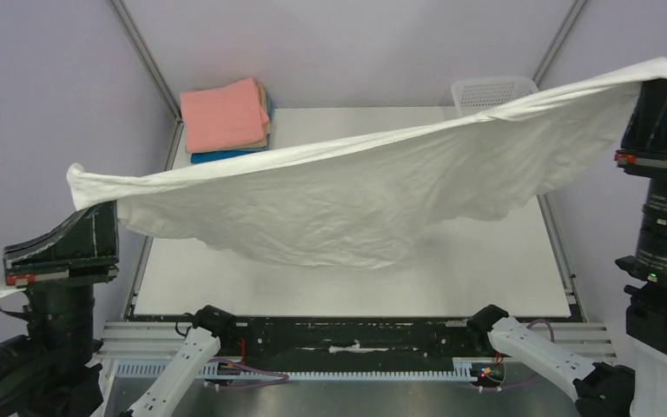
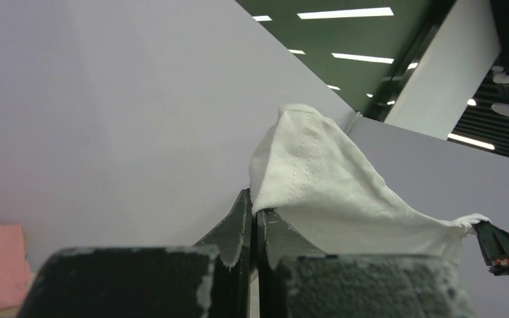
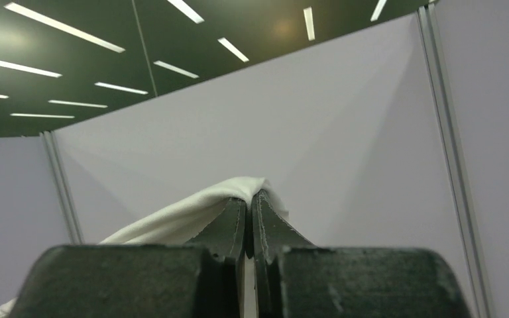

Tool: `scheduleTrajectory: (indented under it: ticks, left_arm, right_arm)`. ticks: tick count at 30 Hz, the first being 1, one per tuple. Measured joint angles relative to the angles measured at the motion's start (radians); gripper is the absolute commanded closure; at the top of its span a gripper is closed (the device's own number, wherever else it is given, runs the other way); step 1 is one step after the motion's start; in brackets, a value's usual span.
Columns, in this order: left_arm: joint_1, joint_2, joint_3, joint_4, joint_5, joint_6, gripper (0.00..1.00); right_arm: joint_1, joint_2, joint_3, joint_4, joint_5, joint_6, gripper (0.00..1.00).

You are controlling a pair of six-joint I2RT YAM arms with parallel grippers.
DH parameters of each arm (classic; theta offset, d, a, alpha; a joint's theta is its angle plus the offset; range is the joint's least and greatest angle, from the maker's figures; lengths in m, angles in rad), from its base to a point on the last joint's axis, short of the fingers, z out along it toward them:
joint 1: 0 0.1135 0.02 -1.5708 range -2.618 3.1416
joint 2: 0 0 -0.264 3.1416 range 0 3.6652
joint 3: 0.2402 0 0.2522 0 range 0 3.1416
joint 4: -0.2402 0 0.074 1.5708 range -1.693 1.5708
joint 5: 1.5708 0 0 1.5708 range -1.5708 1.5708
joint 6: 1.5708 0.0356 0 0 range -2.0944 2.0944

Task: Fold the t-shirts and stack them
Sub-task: Flatten out the tshirt

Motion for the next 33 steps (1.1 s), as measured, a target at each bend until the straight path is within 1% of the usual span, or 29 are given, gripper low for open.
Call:
scheduleTrajectory:
  ticks: [5, 8, 10, 13, 16, 19, 20, 21, 22, 23, 24, 25, 26, 28, 29, 30, 31, 33]
  left_arm:
    - [0.000, 0.049, 0.115, -0.005, 0.064, 0.009, 0.98]
    - [0.000, 0.093, 0.125, -0.006, 0.079, 0.009, 0.98]
    - [0.000, 0.129, 0.117, -0.007, 0.077, 0.008, 0.98]
    - [0.000, 0.187, 0.056, 0.001, 0.040, 0.007, 0.98]
    - [0.000, 0.283, -0.032, 0.000, -0.047, 0.006, 0.98]
    - [0.001, 0.453, -0.095, -0.003, -0.168, 0.007, 0.98]
    - [0.005, 0.536, -0.119, -0.005, -0.224, 0.005, 0.98]
    - [0.016, 0.610, -0.137, -0.008, -0.253, -0.001, 0.96]
    - [0.033, 0.695, -0.152, -0.013, -0.274, -0.011, 0.91]
    - [0.050, 0.773, -0.161, -0.019, -0.282, -0.020, 0.83]
    - [0.074, 0.878, -0.167, -0.032, -0.278, -0.034, 0.67]
    - [0.096, 0.982, -0.168, -0.043, -0.267, -0.045, 0.56]
    - [0.119, 1.086, -0.167, -0.053, -0.255, -0.053, 0.49]
    - [0.150, 1.273, -0.166, -0.082, -0.229, -0.074, 0.44]
    - [0.162, 1.348, -0.163, -0.109, -0.220, -0.079, 0.40]
    - [0.169, 1.401, -0.161, -0.134, -0.211, -0.081, 0.30]
    - [0.172, 1.437, -0.159, -0.157, -0.204, -0.082, 0.21]
    - [0.170, 1.456, -0.157, -0.187, -0.191, -0.084, 0.19]
  right_arm:
    - [0.000, 0.038, 0.143, 0.002, -0.070, -0.020, 1.00]
    - [0.000, 0.059, 0.158, 0.016, -0.072, -0.040, 1.00]
    - [0.000, 0.080, 0.141, 0.038, -0.046, -0.064, 1.00]
    - [0.000, 0.134, 0.080, 0.092, 0.046, -0.117, 1.00]
    - [-0.001, 0.225, -0.022, 0.167, 0.159, -0.183, 1.00]
    - [-0.023, 0.350, -0.143, 0.220, 0.237, -0.222, 1.00]
    - [-0.041, 0.409, -0.188, 0.235, 0.247, -0.220, 0.98]
    - [-0.057, 0.457, -0.220, 0.241, 0.251, -0.215, 0.96]
    - [-0.077, 0.513, -0.254, 0.242, 0.249, -0.200, 0.94]
    - [-0.097, 0.579, -0.290, 0.240, 0.247, -0.179, 0.91]
    - [-0.118, 0.648, -0.324, 0.237, 0.240, -0.151, 0.84]
    - [-0.137, 0.718, -0.353, 0.230, 0.228, -0.121, 0.73]
    - [-0.157, 0.793, -0.375, 0.222, 0.214, -0.092, 0.57]
    - [-0.185, 0.943, -0.390, 0.203, 0.182, -0.042, 0.38]
    - [-0.194, 1.004, -0.389, 0.199, 0.167, -0.019, 0.30]
    - [-0.202, 1.073, -0.383, 0.186, 0.153, -0.003, 0.25]
    - [-0.206, 1.126, -0.375, 0.167, 0.143, 0.014, 0.17]
    - [-0.209, 1.204, -0.352, 0.129, 0.128, 0.037, 0.06]
